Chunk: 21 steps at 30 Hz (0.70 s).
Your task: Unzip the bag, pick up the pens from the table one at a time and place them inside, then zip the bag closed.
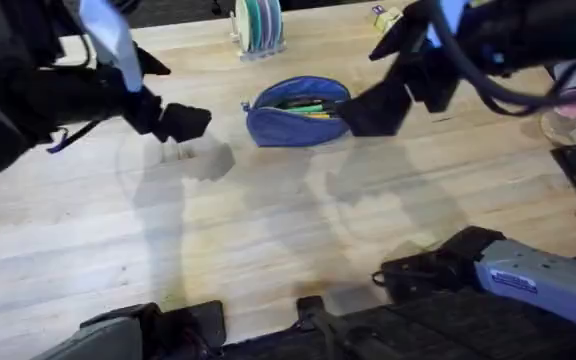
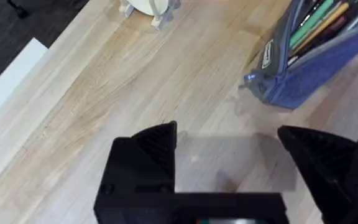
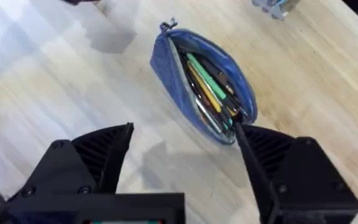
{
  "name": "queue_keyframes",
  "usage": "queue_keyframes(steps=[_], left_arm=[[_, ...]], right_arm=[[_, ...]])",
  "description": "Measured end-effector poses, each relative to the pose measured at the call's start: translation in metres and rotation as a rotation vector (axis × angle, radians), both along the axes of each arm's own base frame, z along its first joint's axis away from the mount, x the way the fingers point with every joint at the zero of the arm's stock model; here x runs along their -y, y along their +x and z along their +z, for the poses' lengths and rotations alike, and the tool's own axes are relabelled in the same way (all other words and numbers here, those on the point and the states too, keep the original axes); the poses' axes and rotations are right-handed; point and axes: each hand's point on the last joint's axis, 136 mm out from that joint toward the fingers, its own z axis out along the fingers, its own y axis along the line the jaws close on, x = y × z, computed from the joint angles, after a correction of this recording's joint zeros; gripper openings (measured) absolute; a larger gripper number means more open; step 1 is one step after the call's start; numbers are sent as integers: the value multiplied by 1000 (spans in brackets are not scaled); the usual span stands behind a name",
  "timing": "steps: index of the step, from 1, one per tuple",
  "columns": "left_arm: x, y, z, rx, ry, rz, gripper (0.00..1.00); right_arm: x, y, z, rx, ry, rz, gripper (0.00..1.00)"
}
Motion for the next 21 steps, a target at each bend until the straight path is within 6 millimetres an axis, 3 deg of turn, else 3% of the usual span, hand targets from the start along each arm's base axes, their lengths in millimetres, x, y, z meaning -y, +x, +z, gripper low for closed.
queue_keyframes(steps=[5,12,21], left_arm=[[-6,-4,-3,37,-20,-98,993],[-6,-5,-33,17,-85,-218,994],[-2,-7,-66,-49,-169,-277,993]], right_arm=[[-5,15,-5,-15,21,-27,997],[-13,24,-19,-63,16,-26,998],[-46,41,-21,-113,17,22,998]])
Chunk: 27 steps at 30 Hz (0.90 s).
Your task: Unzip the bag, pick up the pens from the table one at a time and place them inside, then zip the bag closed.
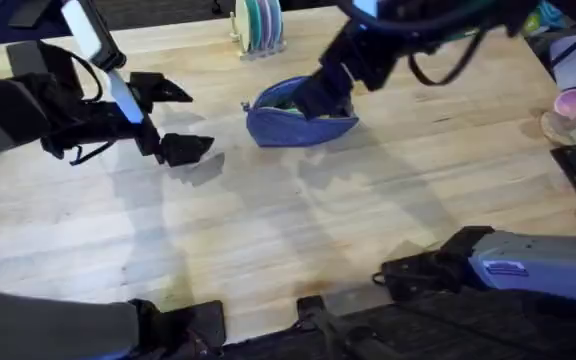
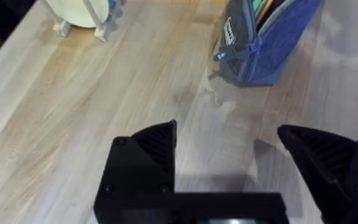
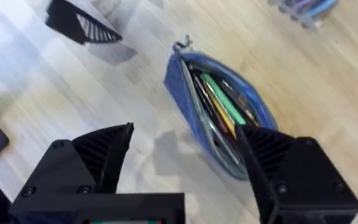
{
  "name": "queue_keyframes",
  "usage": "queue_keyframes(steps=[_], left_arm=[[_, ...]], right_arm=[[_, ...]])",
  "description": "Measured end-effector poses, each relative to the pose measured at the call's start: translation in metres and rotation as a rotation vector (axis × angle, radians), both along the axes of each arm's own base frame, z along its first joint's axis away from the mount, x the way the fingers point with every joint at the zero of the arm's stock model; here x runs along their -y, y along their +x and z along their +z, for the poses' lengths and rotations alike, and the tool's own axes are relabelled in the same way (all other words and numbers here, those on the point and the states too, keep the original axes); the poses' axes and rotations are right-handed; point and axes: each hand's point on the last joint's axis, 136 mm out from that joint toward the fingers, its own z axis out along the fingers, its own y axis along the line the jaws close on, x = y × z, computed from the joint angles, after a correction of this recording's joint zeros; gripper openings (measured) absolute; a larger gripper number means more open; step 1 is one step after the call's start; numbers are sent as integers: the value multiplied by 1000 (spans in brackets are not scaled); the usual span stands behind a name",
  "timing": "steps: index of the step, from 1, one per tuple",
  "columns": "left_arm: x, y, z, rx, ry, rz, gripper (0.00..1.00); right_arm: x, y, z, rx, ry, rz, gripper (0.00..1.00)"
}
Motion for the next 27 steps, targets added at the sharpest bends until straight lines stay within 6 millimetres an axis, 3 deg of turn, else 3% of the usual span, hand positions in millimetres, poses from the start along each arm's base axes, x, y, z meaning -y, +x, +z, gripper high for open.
queue_keyframes(steps=[6,17,27], left_arm=[[1,0,-6,-11,-14,-9,993],[2,0,-5,-9,-16,-10,993],[2,0,-5,-9,-16,-10,993]], right_arm=[[-29,19,-1,-5,5,42,998],[-67,65,-35,-15,37,33,998],[-81,70,-70,-109,51,51,998]])
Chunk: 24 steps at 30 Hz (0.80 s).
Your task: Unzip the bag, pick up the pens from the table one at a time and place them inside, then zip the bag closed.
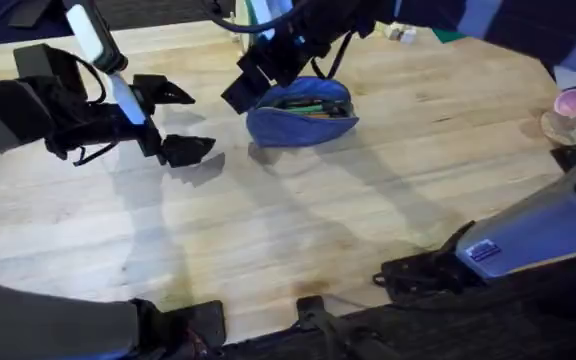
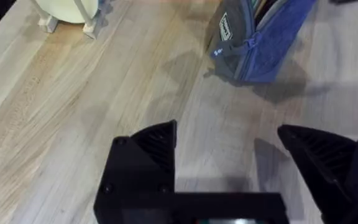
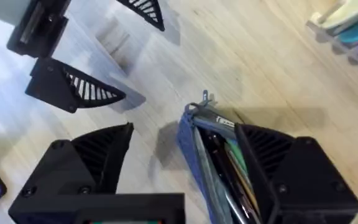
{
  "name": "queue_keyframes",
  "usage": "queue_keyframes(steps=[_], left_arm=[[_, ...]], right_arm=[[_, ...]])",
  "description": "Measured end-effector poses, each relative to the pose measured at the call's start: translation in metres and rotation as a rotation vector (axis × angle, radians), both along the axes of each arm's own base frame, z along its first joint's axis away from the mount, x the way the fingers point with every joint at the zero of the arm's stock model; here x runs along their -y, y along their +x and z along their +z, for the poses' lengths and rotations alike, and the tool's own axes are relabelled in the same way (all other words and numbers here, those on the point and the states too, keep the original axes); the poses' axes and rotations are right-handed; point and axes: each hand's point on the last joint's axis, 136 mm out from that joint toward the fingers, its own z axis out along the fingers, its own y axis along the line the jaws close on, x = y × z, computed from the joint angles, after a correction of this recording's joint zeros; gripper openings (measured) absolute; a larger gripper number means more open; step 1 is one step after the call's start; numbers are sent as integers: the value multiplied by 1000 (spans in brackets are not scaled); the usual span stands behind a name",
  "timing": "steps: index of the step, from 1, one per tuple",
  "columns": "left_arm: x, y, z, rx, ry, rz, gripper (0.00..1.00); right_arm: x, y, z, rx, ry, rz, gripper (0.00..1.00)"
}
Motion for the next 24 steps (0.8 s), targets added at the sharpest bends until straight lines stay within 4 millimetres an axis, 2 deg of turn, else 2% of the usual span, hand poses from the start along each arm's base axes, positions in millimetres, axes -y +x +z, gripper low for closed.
queue_keyframes(steps=[10,13,20,24], left_arm=[[0,0,0,0,0,0,994],[0,0,0,0,0,0,994],[0,0,0,0,0,0,993],[0,0,0,0,0,0,992]], right_arm=[[-6,7,-5,5,14,4,998],[-7,10,-18,-21,2,5,998],[-9,13,-63,-108,-44,4,998],[-11,13,-73,-125,-50,8,998]])
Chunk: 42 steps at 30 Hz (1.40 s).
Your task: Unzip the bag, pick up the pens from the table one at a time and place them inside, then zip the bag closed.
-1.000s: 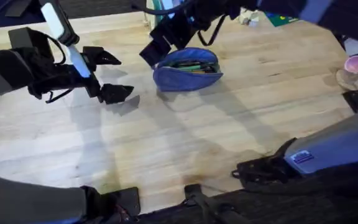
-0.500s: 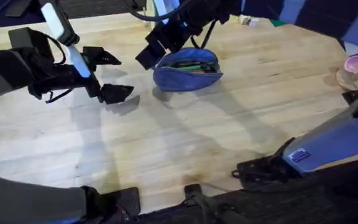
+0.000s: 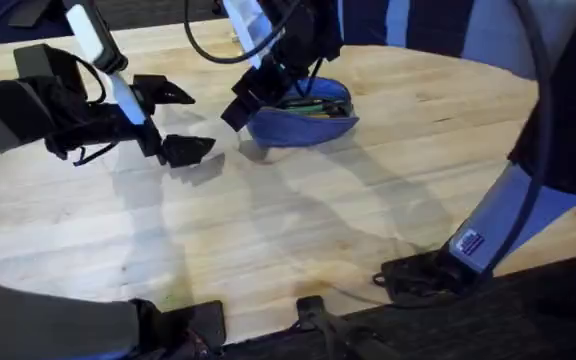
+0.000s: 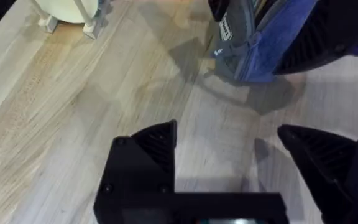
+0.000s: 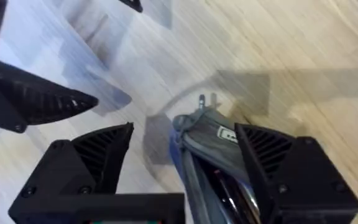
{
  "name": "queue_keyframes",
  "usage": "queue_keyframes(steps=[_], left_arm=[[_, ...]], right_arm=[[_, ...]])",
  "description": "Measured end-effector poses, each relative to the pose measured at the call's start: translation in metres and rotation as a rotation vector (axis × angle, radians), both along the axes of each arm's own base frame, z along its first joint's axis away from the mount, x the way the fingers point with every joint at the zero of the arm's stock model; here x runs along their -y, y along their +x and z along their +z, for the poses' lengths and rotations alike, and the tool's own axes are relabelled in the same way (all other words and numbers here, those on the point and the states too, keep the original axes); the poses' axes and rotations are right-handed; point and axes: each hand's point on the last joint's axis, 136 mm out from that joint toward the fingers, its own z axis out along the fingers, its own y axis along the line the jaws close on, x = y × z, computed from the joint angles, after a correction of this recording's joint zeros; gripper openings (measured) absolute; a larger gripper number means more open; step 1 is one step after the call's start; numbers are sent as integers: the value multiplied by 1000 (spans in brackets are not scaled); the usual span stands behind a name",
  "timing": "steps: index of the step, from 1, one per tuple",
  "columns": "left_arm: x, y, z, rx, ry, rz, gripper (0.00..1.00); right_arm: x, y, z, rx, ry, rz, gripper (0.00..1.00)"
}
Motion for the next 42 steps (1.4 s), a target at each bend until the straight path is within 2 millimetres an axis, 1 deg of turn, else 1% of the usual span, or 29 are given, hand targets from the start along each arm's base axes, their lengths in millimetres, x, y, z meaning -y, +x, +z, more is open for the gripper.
queue_keyframes(steps=[6,11,17,22,25,27,30,37,39,40,42], left_arm=[[0,0,0,0,0,0,993],[0,0,0,0,0,0,992],[0,0,0,0,0,0,993],[0,0,0,0,0,0,993],[0,0,0,0,0,0,993],[0,0,0,0,0,0,993],[0,0,0,0,0,0,993],[0,0,0,0,0,0,992],[0,0,0,0,0,0,993],[0,0,0,0,0,0,993],[0,0,0,0,0,0,993]], right_arm=[[-14,-10,4,-24,49,45,998],[-23,-11,7,-16,78,65,997],[-25,-10,7,-13,87,69,998],[-24,-10,-3,-33,74,66,990],[-19,-8,-10,-32,41,51,964],[-18,-6,-10,-21,29,43,903],[-16,-3,-11,-9,20,36,747],[-15,-1,-11,-1,9,29,247],[-15,-1,-11,-1,10,29,81],[-15,-1,-11,-2,11,27,47],[-15,-1,-11,-1,11,27,35]])
